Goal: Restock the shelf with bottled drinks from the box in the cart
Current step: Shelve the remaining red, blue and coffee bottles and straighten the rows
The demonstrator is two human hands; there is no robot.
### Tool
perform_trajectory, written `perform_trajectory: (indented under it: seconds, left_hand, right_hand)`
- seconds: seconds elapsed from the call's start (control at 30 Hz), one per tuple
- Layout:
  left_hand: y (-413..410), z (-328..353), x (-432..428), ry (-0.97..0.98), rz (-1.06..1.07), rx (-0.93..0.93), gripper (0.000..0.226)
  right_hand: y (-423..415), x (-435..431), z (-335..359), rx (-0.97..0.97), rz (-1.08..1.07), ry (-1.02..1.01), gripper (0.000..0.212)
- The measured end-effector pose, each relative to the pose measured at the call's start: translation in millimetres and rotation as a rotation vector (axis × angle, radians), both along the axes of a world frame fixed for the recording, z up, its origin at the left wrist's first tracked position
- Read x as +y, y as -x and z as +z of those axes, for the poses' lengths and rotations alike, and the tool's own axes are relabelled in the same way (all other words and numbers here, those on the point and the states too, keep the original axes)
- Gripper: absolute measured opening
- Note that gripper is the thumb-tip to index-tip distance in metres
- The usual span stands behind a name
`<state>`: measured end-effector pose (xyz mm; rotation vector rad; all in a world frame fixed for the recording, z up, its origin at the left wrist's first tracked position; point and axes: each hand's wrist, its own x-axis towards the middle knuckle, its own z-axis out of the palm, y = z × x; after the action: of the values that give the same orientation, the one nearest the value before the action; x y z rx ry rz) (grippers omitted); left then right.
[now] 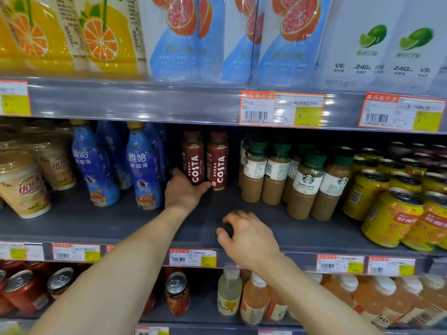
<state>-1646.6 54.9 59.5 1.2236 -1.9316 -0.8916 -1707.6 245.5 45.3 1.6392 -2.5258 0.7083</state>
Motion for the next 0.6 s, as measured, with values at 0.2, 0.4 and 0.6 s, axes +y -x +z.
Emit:
perform_trajectory:
  seconds: [0.2, 0.4, 0.6]
  left_hand:
    - [-6, -1, 16, 0.02, -0.012, -0.076, 0.072]
    - [-55, 2, 73, 0.295, -0.153, -0.094, 0.035]
    - [-111, 13, 155, 0.347, -0.266, -0.133, 0.04]
  right_hand:
    - [0, 0, 2, -0.01, 0.0, -0.015, 0.038]
    - [-1, 1, 5, -0.025, 0.011, -0.028, 0.036]
    - [-13, 29, 27, -0.023, 0.035, -0.037, 0.04]
